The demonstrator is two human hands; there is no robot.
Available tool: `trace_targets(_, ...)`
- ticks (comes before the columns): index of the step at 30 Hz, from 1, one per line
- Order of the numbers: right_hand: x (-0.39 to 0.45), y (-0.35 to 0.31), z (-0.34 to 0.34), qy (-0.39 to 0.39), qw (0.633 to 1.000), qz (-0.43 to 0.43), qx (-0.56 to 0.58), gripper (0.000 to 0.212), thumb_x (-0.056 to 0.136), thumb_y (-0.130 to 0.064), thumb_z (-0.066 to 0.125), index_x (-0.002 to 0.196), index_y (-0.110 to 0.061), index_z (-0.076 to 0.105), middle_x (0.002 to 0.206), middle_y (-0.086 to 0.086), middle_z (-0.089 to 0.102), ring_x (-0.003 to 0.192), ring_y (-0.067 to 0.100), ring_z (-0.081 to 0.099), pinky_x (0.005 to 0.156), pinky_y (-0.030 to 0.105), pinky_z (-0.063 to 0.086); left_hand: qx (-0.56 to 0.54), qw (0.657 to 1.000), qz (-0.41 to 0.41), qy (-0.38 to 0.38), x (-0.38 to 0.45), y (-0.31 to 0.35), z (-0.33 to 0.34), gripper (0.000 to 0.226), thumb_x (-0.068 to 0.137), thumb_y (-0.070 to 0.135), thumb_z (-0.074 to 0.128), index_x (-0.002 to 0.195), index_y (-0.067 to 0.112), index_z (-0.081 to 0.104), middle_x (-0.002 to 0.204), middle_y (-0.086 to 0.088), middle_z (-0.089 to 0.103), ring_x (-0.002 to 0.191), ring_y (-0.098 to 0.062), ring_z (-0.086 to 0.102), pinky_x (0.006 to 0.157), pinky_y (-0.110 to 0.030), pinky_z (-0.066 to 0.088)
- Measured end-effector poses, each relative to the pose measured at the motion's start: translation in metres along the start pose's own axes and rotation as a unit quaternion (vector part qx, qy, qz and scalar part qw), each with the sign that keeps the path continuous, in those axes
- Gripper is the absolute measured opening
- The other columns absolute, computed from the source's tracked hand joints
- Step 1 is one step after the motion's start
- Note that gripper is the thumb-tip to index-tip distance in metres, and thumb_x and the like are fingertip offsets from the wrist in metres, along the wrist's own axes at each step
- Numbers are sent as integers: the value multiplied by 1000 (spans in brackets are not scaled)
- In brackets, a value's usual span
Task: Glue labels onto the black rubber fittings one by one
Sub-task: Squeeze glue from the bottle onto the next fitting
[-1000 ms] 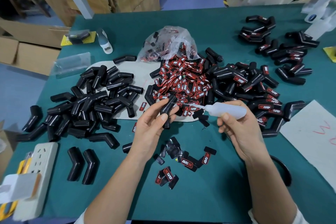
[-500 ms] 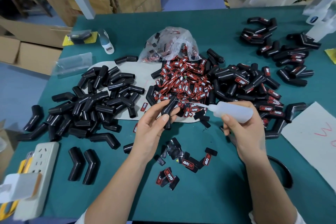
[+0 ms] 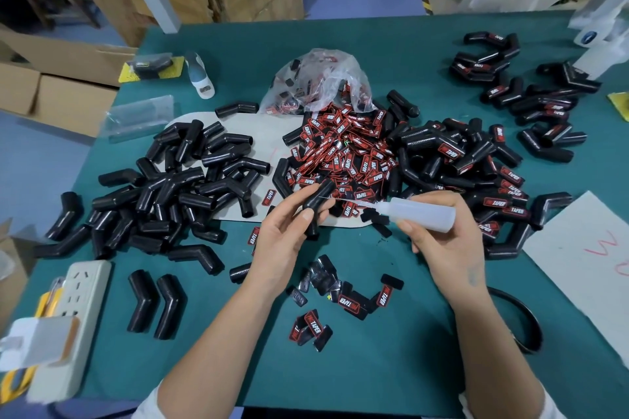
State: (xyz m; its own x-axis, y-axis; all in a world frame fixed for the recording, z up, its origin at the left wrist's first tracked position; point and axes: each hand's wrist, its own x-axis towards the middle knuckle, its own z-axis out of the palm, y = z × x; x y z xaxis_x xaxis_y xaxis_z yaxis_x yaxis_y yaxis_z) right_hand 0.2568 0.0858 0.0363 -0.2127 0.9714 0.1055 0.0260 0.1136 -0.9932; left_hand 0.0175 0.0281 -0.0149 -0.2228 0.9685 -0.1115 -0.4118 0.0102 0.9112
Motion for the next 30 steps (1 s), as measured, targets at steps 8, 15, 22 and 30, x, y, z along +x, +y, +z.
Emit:
trace_targets(8,-3,2,-1,30,988,-112,-104,28,88,-44,78,112,-47,64,111,-17,66,101,12,66,87,25,51,0,1000,13,-11,0,1,4,40,105,16,62,145,13,61,143,-16,65,134,-37,61,107,-35,52)
trace_targets(15,-7,6,-3,25,972,-178,-150,30,86,-31,76,111,-42,63,110,-17,67,101,8,63,88,18,46,-8,999,42,-7,-1,2,5,44,102,26,70,142,11,63,144,-14,65,134,-39,61,110,-41,51)
trace_targets(22,-11,10,-1,31,963,-204,-171,25,86,-28,75,108,-21,64,103,-1,68,100,2,61,86,12,44,-28,998,45,-16,-2,-2,-2,42,104,20,67,144,10,61,144,-19,63,134,-42,60,107,-37,52)
trace_targets(30,-13,5,-1,37,963,-205,-171,25,87,-28,74,107,-16,65,99,5,68,100,2,60,85,12,44,-19,999,35,-21,-2,-2,-2,41,104,18,67,144,11,62,144,-18,63,133,-40,61,107,-37,52)
